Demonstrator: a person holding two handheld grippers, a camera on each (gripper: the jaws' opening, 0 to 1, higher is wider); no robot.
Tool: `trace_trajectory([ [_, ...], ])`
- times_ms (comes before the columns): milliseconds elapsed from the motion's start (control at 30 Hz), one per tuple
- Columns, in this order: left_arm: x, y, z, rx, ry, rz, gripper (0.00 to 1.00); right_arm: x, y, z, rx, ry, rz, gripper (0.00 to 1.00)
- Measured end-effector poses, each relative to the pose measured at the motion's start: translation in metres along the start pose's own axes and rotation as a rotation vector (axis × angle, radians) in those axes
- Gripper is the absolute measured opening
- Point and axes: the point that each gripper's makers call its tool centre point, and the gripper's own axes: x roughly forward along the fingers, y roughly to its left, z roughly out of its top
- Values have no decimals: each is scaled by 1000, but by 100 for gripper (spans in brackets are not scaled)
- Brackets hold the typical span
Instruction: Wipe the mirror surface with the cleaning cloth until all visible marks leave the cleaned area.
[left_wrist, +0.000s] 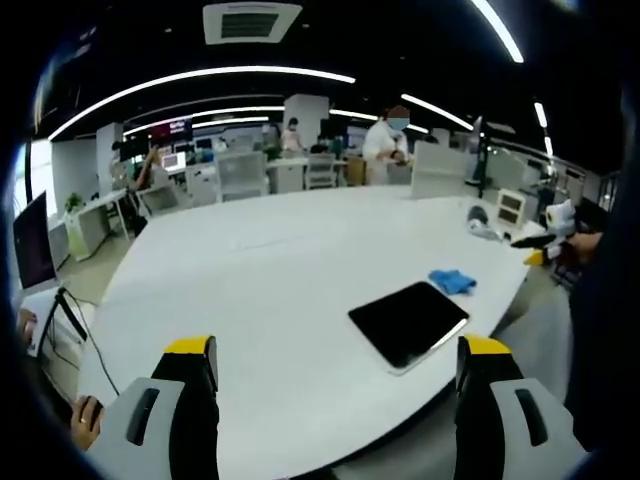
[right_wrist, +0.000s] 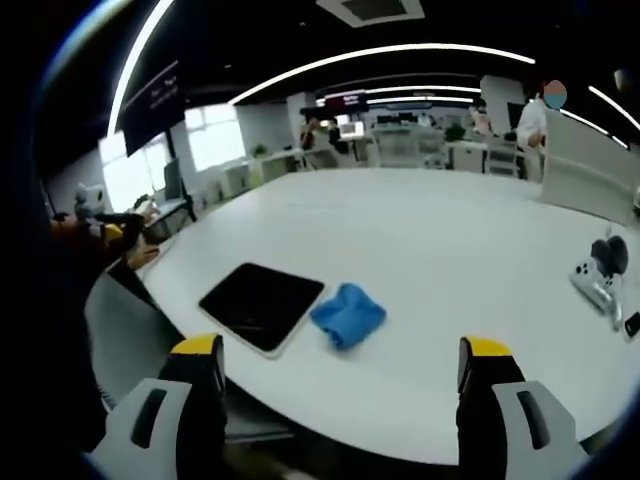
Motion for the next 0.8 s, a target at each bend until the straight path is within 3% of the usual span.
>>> trace_trajectory([
  [467,1,8,0,-28,2,22,100,6,-11,13,87,-14,-39,100],
  [733,9,12,-3,-10,2,-3,100,23,-10,29,26,1,-47,100],
  [800,9,17,-3,11,1,16,100,28,-12,31,35,16,-54,100],
])
